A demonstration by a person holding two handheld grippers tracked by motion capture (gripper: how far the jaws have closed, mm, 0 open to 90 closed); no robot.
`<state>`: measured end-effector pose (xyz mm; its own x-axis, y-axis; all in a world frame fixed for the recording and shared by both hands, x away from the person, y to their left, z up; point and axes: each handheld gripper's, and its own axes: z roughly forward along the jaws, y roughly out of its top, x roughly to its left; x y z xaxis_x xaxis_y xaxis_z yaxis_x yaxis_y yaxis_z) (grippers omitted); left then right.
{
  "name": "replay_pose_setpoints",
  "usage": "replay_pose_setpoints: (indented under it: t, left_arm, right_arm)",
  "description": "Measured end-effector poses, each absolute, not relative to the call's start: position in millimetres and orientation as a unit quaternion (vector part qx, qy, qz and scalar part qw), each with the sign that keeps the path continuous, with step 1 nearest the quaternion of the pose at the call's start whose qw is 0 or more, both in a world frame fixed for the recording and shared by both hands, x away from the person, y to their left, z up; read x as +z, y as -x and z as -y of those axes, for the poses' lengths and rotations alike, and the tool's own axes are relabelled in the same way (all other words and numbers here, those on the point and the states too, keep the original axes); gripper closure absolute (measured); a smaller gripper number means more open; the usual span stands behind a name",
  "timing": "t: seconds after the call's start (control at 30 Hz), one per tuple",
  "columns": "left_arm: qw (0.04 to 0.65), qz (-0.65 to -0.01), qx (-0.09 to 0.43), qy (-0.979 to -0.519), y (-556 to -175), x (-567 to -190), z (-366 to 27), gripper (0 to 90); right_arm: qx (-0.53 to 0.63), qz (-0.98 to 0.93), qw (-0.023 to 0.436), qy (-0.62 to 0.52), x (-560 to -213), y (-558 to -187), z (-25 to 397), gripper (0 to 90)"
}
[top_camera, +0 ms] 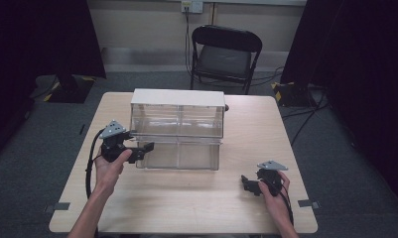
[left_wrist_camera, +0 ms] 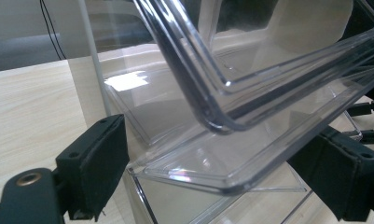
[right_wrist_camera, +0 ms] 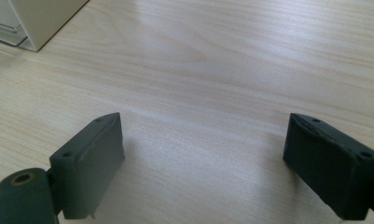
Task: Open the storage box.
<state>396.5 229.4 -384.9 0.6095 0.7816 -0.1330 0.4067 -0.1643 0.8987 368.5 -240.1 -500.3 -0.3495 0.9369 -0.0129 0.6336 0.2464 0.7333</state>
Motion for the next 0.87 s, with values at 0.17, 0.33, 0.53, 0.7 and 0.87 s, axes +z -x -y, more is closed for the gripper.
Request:
replay_pose_setpoints:
  t: [0.17, 0.33, 0.53, 0.7, 0.87]
  left_arm:
    - [0.506, -0.401, 0.184, -0.741, -396.7, -384.9, -229.7, 12.7]
    - [0.509, -0.398, 0.185, -0.74, -396.6, -385.7, -230.6, 12.9]
    - [0.51, -0.399, 0.184, -0.74, -396.6, -385.7, -230.5, 13.1]
    - [0.51, -0.398, 0.185, -0.74, -396.6, -385.9, -230.7, 13.1]
    - [0.51, -0.398, 0.184, -0.74, -396.1, -385.9, -231.0, 13.6]
  right_arm:
    - [0.325, -0.754, 0.233, -0.521, -500.2, -368.5, 240.0, 11.3]
    - [0.325, -0.754, 0.233, -0.521, -500.3, -368.5, 240.1, 11.3]
    - [0.325, -0.754, 0.233, -0.521, -500.3, -368.5, 240.1, 11.3]
    - [0.325, -0.754, 0.233, -0.521, -500.3, -368.5, 240.1, 11.3]
    - [0.325, -0.754, 0.233, -0.521, -500.3, -368.5, 240.1, 11.3]
